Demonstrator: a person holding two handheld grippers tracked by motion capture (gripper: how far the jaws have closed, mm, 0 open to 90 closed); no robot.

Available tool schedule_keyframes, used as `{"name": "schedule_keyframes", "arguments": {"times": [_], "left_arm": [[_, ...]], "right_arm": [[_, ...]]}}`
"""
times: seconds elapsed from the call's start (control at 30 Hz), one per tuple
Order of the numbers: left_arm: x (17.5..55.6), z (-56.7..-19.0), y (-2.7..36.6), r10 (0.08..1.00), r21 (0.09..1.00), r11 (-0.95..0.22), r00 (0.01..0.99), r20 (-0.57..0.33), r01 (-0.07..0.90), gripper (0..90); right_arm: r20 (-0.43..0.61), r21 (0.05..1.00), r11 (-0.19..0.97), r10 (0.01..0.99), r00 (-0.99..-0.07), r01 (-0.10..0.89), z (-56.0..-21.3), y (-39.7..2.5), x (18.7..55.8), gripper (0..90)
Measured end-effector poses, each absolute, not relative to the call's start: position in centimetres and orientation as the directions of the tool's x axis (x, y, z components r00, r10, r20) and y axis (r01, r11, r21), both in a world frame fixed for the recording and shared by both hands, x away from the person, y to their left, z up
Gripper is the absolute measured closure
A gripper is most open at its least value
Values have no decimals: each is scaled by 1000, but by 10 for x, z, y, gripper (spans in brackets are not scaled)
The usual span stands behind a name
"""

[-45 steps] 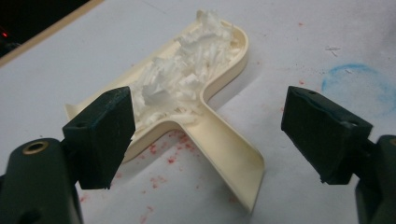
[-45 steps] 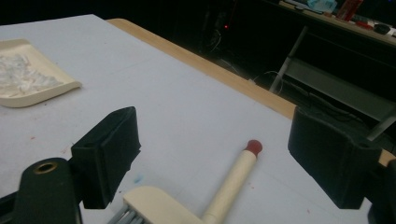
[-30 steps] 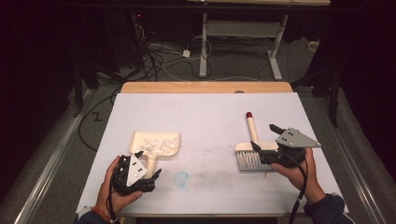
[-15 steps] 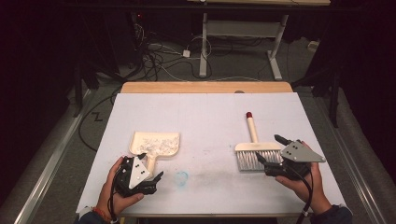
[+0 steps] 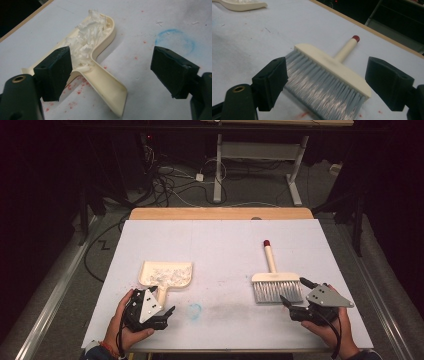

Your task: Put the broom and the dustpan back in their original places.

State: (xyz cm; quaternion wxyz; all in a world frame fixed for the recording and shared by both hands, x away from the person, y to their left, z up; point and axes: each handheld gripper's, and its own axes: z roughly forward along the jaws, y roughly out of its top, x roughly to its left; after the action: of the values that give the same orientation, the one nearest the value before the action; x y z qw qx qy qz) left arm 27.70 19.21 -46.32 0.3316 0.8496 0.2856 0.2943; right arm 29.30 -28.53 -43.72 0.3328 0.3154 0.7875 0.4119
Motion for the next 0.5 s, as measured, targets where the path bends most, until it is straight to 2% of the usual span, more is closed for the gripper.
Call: {"name": "schedule_keyframes", "arguments": {"times": [0.27, 0.5], "left_arm": [[273, -469, 196, 676, 732, -617, 670, 305, 290, 169], [270, -469, 194, 678, 737, -614, 666, 310, 281, 169]], "right_arm": [[-256, 839, 479, 764, -592, 257, -461, -290, 278, 195], [-249, 841, 479, 754, -607, 250, -464, -288, 275, 196]]}}
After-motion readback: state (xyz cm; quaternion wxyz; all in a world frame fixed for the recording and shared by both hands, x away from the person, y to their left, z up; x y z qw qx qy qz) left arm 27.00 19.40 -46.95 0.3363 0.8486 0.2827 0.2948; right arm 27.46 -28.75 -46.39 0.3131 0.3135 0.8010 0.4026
